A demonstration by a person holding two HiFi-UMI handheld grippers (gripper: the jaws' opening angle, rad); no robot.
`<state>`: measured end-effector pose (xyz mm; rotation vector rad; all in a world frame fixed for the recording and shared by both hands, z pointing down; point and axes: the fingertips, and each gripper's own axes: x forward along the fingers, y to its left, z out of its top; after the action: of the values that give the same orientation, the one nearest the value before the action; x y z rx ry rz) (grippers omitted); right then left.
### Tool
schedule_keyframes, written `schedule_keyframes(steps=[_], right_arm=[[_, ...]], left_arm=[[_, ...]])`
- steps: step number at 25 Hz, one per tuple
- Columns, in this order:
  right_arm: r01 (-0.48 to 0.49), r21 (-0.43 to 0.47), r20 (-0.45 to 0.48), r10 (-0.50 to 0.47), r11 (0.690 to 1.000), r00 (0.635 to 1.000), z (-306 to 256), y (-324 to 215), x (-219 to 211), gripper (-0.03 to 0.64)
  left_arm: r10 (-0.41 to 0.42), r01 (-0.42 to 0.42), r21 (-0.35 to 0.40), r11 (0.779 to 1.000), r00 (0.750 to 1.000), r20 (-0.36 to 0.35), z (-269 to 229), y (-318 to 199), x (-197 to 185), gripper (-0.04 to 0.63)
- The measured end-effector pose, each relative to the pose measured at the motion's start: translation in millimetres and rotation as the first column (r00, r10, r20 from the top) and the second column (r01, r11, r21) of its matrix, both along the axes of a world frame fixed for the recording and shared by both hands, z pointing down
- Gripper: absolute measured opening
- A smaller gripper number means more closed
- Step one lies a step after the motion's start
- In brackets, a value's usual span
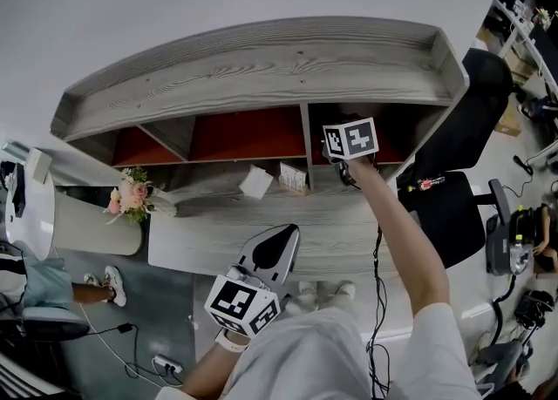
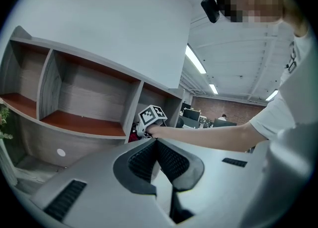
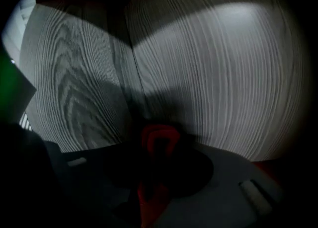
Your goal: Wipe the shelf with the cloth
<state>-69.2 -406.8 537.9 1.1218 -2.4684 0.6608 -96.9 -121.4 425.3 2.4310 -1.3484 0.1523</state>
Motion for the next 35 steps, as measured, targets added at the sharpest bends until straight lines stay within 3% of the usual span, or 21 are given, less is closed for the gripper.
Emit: schedule_keyframes(steps=[8, 13, 19, 24, 28, 32, 35], right_arm=[[-0.064, 0.162, 0.157, 0.038, 0.985, 0.987, -39, 8, -1, 0.120], [-0.095, 0.295, 0.267, 0.014, 0.951, 0.964, -89, 28, 1, 0.120], [-0.133, 0.363, 0.326, 0.008, 0.922, 0.945, -126, 57, 6, 0.120], [-0.175, 0.483, 0.372, -0.020, 0.858, 0.928, -167, 84, 10, 0.121], [-0.205, 0.568, 0.321, 0.014, 0.797, 0.947, -181, 90, 11, 0.121], [-0.237, 0.611, 0.324, 0.035, 0.756, 0.945, -201, 91, 13, 0.121], [-0.269, 0.611, 0.344, 0.055, 0.744, 0.937, -212, 90, 15, 0.121]], left_arm=[[-0.017, 0.017, 0.019, 1.000, 1.000, 0.000, -9, -6, -7, 0.006], [-0.005, 0.005, 0.023, 1.000, 1.000, -0.015, -12, -9, -2, 0.006], [0.026, -0.026, 0.038, 0.999, 0.999, -0.023, -16, -8, 11, 0.006], [0.041, -0.040, 0.047, 0.998, 0.999, -0.024, -21, -8, 16, 0.006], [0.051, -0.050, 0.048, 0.998, 0.998, -0.021, -21, -7, 19, 0.006], [0.048, -0.047, 0.051, 0.998, 0.999, -0.020, -22, -6, 19, 0.006], [0.040, -0.039, 0.055, 0.998, 0.999, -0.024, -24, -5, 17, 0.006]])
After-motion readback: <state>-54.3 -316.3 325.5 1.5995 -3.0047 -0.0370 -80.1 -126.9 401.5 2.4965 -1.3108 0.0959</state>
